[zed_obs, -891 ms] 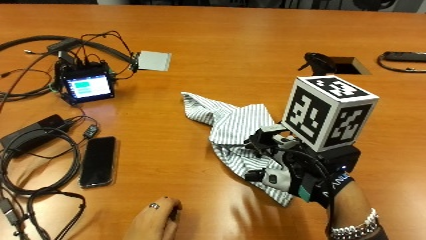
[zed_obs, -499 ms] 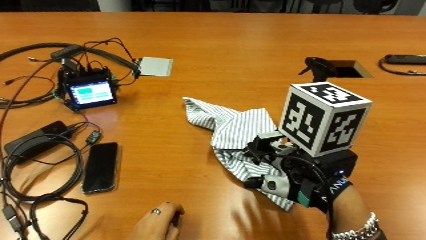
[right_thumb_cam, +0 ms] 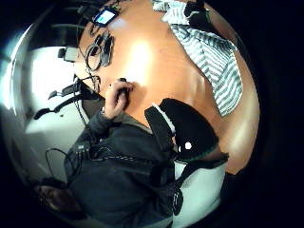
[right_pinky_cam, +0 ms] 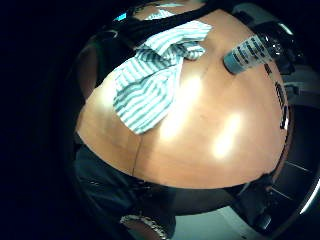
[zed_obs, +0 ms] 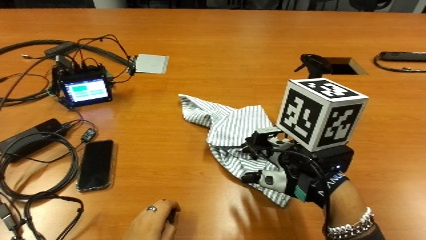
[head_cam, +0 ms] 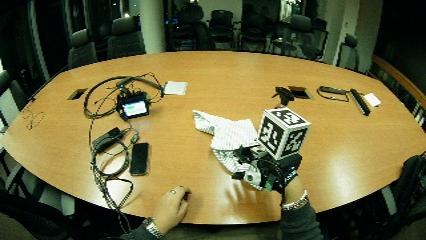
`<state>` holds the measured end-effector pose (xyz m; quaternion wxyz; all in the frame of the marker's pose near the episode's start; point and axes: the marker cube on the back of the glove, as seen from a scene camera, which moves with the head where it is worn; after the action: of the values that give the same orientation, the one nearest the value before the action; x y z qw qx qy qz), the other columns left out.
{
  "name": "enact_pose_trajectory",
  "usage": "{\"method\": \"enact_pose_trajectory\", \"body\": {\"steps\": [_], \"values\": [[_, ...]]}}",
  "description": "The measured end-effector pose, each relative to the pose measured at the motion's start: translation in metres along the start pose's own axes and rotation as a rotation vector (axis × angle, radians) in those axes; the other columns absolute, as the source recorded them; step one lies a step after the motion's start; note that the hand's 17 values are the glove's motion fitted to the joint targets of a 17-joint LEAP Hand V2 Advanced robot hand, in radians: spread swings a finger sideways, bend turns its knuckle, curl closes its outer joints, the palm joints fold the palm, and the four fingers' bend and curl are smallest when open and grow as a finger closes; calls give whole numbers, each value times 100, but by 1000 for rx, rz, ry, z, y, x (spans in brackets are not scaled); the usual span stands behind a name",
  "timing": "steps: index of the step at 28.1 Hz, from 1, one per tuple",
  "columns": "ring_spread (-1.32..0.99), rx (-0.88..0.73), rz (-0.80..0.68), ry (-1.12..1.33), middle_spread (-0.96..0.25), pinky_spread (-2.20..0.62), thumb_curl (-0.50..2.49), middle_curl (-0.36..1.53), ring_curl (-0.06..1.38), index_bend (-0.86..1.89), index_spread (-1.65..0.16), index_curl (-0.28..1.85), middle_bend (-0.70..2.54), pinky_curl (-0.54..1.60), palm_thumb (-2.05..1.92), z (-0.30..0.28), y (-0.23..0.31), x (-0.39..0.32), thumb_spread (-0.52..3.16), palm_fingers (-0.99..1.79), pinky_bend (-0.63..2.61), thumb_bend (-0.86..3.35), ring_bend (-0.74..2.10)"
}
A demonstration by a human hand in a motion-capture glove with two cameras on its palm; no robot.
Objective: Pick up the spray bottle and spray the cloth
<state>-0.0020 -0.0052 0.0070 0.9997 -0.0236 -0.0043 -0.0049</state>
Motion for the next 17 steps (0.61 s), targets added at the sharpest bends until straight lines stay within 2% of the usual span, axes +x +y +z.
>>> {"method": "enact_pose_trajectory", "body": {"steps": [8, 17], "values": [[-6, 17, 11, 18, -6, 24, 18, 23, 24, 19, -39, 32, 16, 28, 45, -4, -8, 0, 117, 55, 35, 11, 25], [-6, 23, 126, 45, -6, 24, 21, 24, 26, 19, -39, 34, 16, 30, 49, -4, -17, 24, 120, 55, 34, 7, 25]]}}
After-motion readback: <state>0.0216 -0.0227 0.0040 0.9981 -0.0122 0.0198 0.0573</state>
